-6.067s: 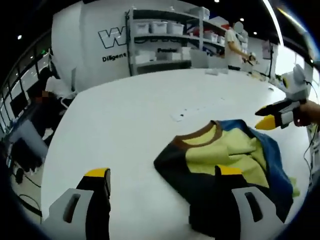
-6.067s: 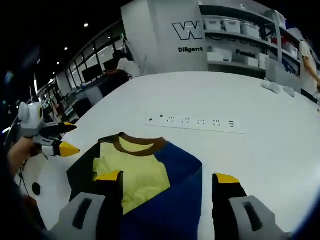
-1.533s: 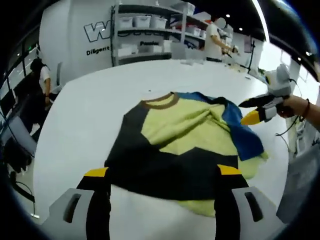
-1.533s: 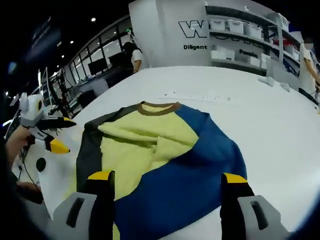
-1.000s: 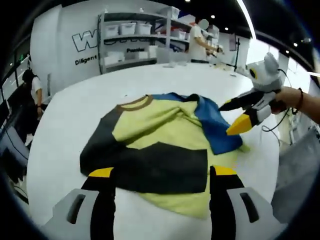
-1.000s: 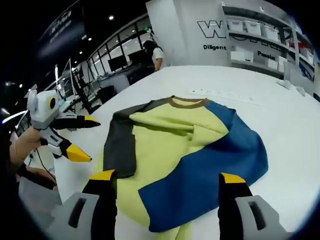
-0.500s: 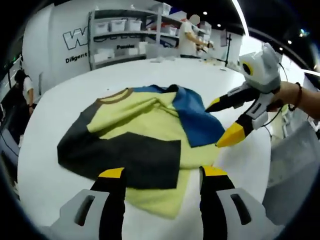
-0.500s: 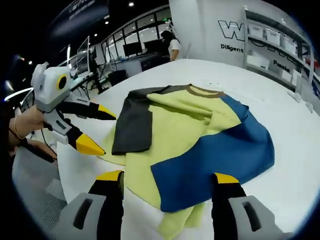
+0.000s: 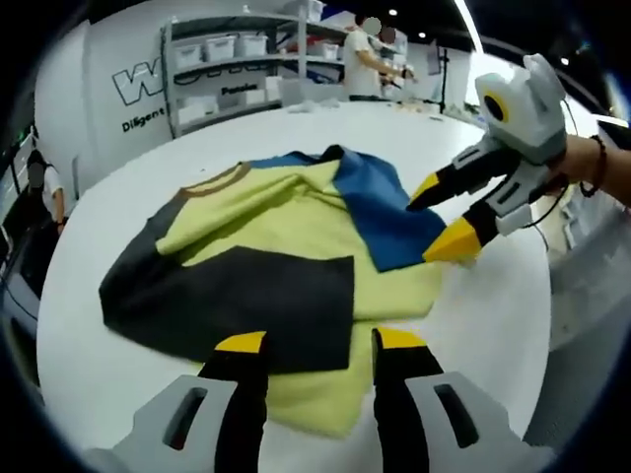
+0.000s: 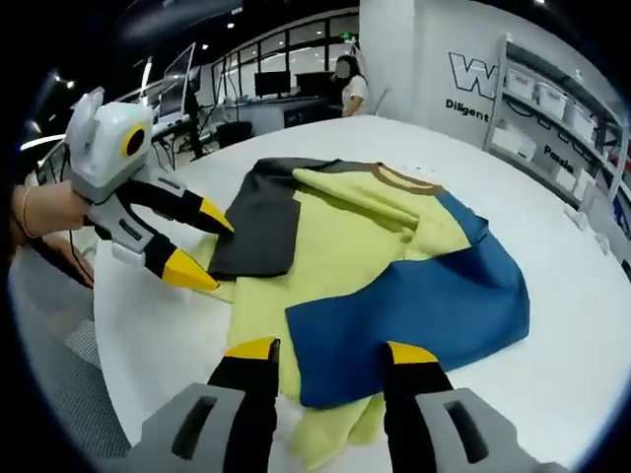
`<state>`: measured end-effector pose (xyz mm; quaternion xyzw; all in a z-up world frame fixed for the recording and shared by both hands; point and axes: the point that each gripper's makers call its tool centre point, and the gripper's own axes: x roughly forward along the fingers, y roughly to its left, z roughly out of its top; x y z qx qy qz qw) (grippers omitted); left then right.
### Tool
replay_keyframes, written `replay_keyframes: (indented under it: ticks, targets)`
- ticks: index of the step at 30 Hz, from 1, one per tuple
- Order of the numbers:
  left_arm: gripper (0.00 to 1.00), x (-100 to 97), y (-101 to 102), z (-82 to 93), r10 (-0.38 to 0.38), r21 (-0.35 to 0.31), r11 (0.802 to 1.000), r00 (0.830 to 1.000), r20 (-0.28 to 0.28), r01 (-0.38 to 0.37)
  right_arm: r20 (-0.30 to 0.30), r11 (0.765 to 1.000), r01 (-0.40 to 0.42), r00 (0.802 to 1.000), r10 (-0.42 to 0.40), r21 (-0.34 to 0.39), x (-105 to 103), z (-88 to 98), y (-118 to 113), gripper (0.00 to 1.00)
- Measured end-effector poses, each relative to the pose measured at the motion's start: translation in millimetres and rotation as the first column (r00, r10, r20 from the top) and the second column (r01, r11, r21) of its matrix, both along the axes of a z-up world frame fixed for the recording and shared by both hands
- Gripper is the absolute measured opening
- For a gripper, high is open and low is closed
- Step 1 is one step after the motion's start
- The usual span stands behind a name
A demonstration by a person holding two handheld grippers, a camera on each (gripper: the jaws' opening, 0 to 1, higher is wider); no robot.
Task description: Fold the garment on the visible template until the final outline fits inside the template.
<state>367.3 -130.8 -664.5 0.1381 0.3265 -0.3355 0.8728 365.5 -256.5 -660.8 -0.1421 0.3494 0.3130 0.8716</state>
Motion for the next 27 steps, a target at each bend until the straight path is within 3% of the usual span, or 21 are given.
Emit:
replay_keyframes:
  ticks: [4,8,13,15,18,21,27]
  targets:
    - [0.30,1.2,4,-5.2,0.029,0.006,1.000,1.000,-0.012,-0.029,0.026,0.999,-0.008,1.000,0.009,-0.045,3,-1.6,-5,0.19]
    - [0.27,2.0,7,-6.8,0.062,-0.012,0.998,0.998,-0.017,-0.062,0.047,0.996,-0.011,0.999,0.015,-0.086,4,-2.2,-9,0.00]
    - [0.20,2.6,8,-6.3,0.075,-0.035,0.996,0.997,-0.028,-0.076,0.045,0.995,-0.027,0.998,0.032,-0.094,1,-2.3,-9,0.00]
    - [0.11,1.9,8,-6.8,0.075,-0.039,0.996,0.997,-0.036,-0.076,0.037,0.995,-0.024,0.999,0.028,-0.099,1,-3.9,-11,0.00]
    - [0.10,2.4,10,-7.1,0.088,-0.052,0.995,0.995,-0.039,-0.090,0.019,0.996,-0.013,1.000,0.015,-0.089,-1,-2.7,-12,0.00]
    - [0.07,3.5,12,-6.8,0.095,-0.060,0.993,0.995,-0.043,-0.098,-0.005,0.998,-0.007,1.000,0.007,-0.067,-5,-4.7,-9,0.16]
    - [0.02,4.8,18,-5.3,0.126,-0.095,0.987,0.989,-0.073,-0.133,0.001,0.994,-0.038,0.999,0.038,-0.099,-8,-8.8,-7,0.21]
